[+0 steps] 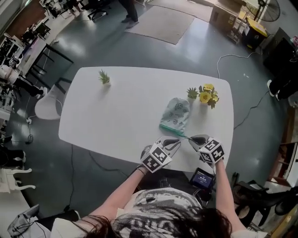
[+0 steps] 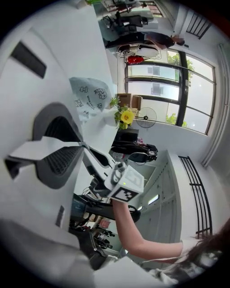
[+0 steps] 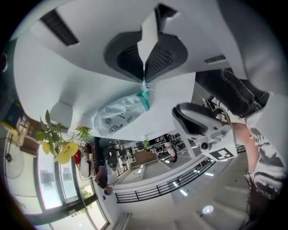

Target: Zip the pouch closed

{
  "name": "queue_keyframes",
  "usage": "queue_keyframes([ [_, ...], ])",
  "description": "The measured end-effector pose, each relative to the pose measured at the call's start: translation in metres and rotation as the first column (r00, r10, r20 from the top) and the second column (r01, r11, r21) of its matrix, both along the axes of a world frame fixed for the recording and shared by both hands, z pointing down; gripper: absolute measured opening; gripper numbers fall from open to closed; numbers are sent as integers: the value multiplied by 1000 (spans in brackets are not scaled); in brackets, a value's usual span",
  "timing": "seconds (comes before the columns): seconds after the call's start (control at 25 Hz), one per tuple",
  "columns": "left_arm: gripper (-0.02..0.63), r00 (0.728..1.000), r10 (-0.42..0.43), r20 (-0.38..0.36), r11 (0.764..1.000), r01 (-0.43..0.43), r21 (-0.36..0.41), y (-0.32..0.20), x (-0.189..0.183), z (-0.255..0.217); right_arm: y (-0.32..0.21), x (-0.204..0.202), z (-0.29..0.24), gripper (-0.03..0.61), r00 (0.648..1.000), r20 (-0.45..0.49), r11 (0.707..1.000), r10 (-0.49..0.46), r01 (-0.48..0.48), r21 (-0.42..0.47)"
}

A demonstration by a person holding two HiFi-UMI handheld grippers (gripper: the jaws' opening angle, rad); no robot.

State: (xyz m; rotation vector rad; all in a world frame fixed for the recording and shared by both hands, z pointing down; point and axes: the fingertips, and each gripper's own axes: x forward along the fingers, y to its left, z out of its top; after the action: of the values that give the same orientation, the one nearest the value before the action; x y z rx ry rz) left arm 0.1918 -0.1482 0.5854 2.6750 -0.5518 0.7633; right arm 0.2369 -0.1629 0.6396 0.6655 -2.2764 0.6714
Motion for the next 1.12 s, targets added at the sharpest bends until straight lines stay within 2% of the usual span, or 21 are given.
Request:
queue_keyframes([
  [0.12, 38, 999, 5, 54, 999, -3, -39, 0, -10, 29, 8, -23, -6, 12, 999, 33, 999, 31, -32, 2],
  [0.24, 106, 996, -9, 86, 995, 17, -98, -1, -23, 50, 13, -41, -8, 12, 998, 45, 999, 40, -40, 1],
  [0.36, 109, 995, -15, 95, 990, 28, -139, -1, -33, 60, 15, -52, -11, 12, 997, 54, 999, 51, -51, 1],
  [0.64, 101, 997, 23, 71, 990, -13, -137, 1, -35, 55, 16, -64, -11, 12, 997, 44, 998, 66, -66, 2],
  [0.84, 40, 997, 39, 59, 992, -32, -121, 1, -34, 50, 18, -65, -10, 12, 996, 27, 997, 81, -81, 1],
  [1.12, 17, 998, 33, 48, 982, -23, -185, 2, -31, 46, 22, -62, -15, 11, 995, 15, 995, 100, -100, 22],
])
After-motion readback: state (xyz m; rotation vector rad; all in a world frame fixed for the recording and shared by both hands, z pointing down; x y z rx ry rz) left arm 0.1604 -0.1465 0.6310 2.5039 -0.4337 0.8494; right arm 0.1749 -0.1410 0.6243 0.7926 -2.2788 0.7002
